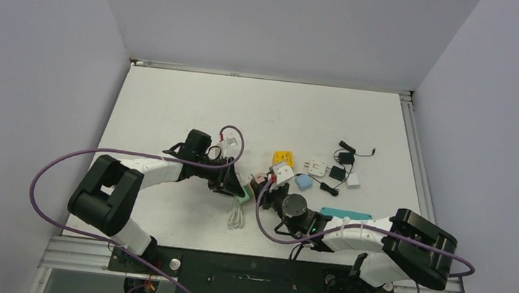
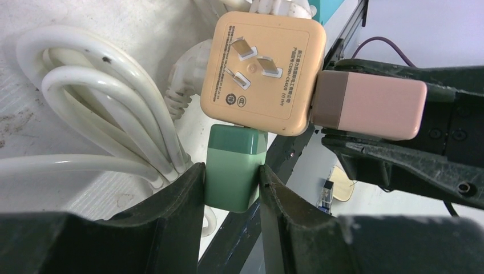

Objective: Pull the plug off the socket
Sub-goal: Remove the plug from the socket, then place the plug at the center of the board.

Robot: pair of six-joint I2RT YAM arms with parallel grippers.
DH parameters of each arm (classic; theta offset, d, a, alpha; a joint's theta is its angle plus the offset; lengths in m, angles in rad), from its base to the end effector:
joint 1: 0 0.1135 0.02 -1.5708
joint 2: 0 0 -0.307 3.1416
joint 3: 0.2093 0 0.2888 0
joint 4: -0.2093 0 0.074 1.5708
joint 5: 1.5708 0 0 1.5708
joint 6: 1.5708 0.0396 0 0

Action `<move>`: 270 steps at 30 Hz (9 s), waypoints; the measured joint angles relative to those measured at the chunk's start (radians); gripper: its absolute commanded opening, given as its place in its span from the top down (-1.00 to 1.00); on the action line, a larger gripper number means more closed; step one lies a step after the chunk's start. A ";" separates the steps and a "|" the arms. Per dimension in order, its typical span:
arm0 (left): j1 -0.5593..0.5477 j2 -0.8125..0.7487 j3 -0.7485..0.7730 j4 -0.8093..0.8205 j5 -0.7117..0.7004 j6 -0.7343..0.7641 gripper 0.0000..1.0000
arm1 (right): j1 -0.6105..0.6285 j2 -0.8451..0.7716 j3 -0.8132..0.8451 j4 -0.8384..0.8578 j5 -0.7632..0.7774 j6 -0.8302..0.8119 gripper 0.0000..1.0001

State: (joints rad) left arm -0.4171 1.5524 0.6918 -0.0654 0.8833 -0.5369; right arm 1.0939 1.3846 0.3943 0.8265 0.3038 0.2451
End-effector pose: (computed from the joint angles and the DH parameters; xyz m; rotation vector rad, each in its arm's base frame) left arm 0.2652 -0.1510 0.1661 0.2526 2.6024 -1.4808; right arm 0.1384 0.2420 0.1937 -0.5185 1.7048 0.7182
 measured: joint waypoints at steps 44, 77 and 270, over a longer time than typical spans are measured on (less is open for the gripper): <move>0.006 0.000 0.021 -0.083 -0.051 0.052 1.00 | 0.073 0.063 0.092 -0.104 0.116 -0.111 0.89; 0.006 0.000 0.031 -0.084 -0.079 0.053 1.00 | -0.090 0.037 0.052 -0.071 -0.176 0.029 0.89; -0.013 -0.113 0.079 -0.223 -0.258 0.176 1.00 | -0.497 -0.083 0.031 -0.343 0.026 0.278 0.66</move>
State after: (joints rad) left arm -0.4301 1.4391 0.7704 -0.2882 0.6250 -0.3611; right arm 0.5972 1.3014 0.4252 0.4835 0.3298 0.5232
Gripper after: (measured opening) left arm 0.309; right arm 0.318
